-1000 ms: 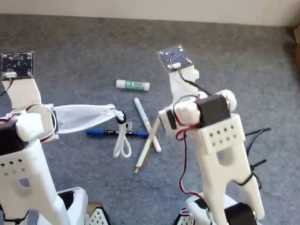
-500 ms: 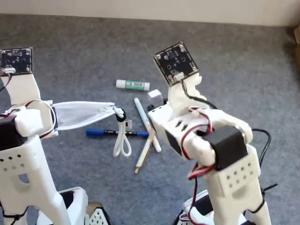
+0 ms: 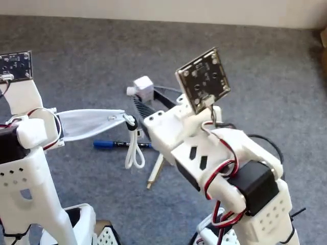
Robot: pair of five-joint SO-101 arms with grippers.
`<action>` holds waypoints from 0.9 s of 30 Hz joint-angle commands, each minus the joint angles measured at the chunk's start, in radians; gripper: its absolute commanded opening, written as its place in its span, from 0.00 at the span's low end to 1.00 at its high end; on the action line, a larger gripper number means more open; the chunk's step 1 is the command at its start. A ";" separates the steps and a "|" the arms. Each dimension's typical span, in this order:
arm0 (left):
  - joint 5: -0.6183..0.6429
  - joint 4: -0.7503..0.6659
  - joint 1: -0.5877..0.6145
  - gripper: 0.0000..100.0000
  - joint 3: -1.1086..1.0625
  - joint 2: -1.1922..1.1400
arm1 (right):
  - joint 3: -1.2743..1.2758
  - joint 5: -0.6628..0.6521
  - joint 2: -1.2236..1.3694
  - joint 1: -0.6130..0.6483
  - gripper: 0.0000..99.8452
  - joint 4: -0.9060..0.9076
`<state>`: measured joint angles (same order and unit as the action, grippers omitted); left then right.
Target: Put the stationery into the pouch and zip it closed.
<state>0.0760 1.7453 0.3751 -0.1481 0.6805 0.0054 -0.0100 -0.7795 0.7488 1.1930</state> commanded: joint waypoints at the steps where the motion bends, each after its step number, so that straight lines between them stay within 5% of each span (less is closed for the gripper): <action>1: 0.011 0.002 -0.022 0.01 0.038 -0.004 | -0.005 0.009 -0.021 0.053 0.00 -0.073; 6: 0.011 0.002 -0.022 0.01 0.038 0.001 | 0.016 0.009 -0.019 0.113 0.00 -0.143; 18: 0.011 0.003 -0.022 0.01 0.036 0.001 | 0.407 0.009 -0.028 0.165 0.00 -0.648; 27: 0.011 0.003 -0.022 0.01 0.036 0.001 | 0.518 0.009 -0.028 0.194 0.00 -0.809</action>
<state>0.0775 1.7453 0.3751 -0.1481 0.6805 0.5240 -0.0100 -0.7779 0.9099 0.4350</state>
